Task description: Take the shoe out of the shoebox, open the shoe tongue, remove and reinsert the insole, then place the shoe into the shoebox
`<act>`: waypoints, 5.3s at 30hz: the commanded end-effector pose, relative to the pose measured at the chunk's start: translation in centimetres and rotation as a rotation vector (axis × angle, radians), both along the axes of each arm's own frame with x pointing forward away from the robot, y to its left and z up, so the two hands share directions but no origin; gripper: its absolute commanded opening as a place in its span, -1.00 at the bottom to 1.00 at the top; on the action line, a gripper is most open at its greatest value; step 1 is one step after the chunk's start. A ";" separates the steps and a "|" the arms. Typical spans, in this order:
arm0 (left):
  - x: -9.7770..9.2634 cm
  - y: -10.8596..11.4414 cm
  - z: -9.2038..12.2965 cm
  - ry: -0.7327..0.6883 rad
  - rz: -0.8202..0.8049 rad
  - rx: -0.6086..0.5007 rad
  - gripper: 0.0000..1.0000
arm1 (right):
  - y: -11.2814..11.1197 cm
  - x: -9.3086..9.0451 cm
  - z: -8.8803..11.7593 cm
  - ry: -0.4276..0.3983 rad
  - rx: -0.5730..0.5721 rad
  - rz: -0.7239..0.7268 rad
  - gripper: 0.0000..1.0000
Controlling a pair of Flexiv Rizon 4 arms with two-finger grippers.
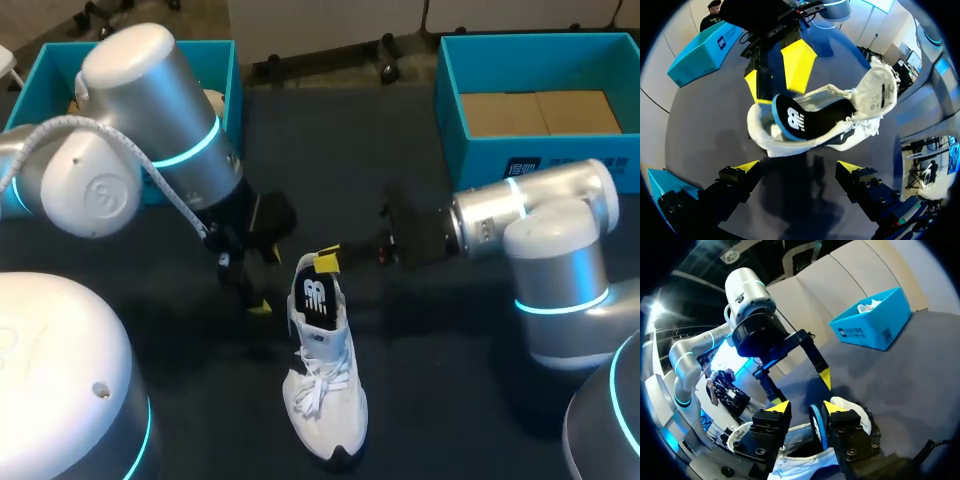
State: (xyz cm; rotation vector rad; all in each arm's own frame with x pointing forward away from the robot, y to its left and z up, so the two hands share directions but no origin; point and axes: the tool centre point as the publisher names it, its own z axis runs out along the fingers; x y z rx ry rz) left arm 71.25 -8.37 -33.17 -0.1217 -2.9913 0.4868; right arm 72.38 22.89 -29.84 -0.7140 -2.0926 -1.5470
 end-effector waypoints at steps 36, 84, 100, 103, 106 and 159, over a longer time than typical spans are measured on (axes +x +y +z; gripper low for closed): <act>4.5 12.8 7.4 0.047 0.002 0.091 1.00 | -7.5 3.7 2.9 0.409 -0.767 -0.028 -0.36; 12.0 24.4 11.0 -0.112 -0.557 0.125 1.00 | 1.4 -1.8 1.6 0.415 -0.966 -0.648 -1.00; 12.0 24.8 11.1 -0.116 -0.565 0.131 1.00 | 2.4 -3.1 -0.4 0.383 -1.037 -0.751 -1.00; 12.0 25.1 11.2 -0.125 -0.570 0.135 1.00 | 2.4 -3.3 -0.9 0.367 -1.039 -0.769 -1.00; 12.1 25.3 11.2 -0.125 -0.572 0.136 1.00 | 2.5 -3.1 -1.5 0.349 -1.053 -0.787 -1.00; 12.1 25.3 11.2 -0.125 -0.572 0.136 1.00 | 1.4 -2.7 -8.1 0.395 -1.116 -0.867 -1.00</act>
